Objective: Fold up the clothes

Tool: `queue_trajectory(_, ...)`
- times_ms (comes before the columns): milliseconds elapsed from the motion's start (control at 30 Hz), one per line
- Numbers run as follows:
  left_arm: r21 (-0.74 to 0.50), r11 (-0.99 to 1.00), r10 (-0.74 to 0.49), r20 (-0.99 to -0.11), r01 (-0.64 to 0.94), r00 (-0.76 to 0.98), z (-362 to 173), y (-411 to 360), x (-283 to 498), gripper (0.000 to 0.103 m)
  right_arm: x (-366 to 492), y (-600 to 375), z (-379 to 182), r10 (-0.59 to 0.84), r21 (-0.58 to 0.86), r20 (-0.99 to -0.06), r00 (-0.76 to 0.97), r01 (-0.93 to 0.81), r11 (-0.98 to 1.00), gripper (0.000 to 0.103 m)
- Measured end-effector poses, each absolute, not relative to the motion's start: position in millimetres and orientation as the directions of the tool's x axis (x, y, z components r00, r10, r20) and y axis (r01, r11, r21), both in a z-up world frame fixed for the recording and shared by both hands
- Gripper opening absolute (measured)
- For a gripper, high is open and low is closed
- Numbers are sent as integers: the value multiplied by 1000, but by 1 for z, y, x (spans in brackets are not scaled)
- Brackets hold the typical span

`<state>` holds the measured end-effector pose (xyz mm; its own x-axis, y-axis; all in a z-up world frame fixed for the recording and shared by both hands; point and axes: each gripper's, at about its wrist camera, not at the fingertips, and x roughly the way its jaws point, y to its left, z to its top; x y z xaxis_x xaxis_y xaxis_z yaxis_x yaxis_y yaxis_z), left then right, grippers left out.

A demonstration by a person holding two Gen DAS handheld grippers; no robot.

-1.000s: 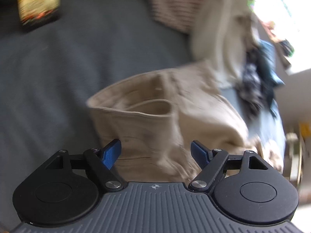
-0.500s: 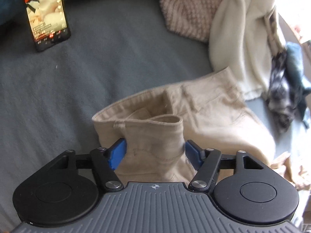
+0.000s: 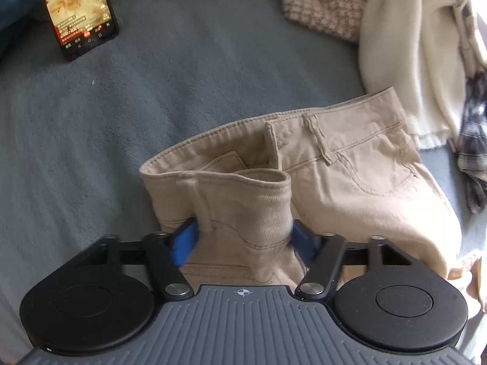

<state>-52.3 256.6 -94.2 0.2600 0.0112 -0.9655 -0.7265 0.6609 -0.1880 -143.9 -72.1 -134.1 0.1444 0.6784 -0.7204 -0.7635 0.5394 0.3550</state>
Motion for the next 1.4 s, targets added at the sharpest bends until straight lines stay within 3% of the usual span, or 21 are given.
queue_trajectory(67, -245, 641, -30, -955, -727, 296, -91, 269, -74, 30, -143, -72, -134, 680, 354, -719, 141, -769, 533, 15)
queue_trajectory(133, -356, 627, -96, -918, -693, 384, -84, 283, -100, 25, -142, -72, -134, 684, 356, -717, 133, -774, 524, 15)
queue_trajectory(233, -522, 643, -196, -820, -561, 538, -76, 301, -149, 24, -139, -74, -135, 693, 367, -711, 122, -776, 514, 15)
queue_trajectory(300, -566, 611, -244, -800, -554, 548, -85, 316, -180, 30, -138, -75, -136, 699, 379, -706, 118, -770, 513, 15)
queue_trajectory(467, -609, 418, -279, -792, -674, 543, -117, 344, -242, 64, -135, -73, -135, 699, 381, -706, 114, -771, 511, 15)
queue_trajectory(733, -673, 378, -310, -739, -635, 599, -143, 347, -240, 69, -152, -69, -118, 681, 247, -713, 168, -849, 468, 15)
queue_trajectory(833, -661, 396, -269, -747, -637, 608, -148, 343, -232, 62, -152, -67, -116, 672, 238, -719, 175, -848, 474, 15)
queue_trajectory(867, -649, 411, -250, -756, -640, 605, -147, 341, -230, 42, -152, -66, -116, 669, 234, -722, 178, -846, 479, 15)
queue_trajectory(933, -578, 492, -198, -802, -651, 563, -144, 335, -227, 19, -151, -64, -116, 658, 226, -730, 183, -844, 486, 15)
queue_trajectory(1067, -459, 635, -123, -854, -621, 506, -120, 320, -230, 11, -151, -62, -115, 648, 213, -740, 184, -849, 484, 15)
queue_trajectory(1200, -391, 701, -94, -880, -596, 467, -100, 319, -242, 11, -151, -62, -114, 642, 209, -746, 176, -854, 477, 15)
queue_trajectory(1400, -341, 706, -96, -914, -621, 393, -124, 324, -259, 15, -151, -64, -119, 641, 232, -753, 149, -851, 471, 16)
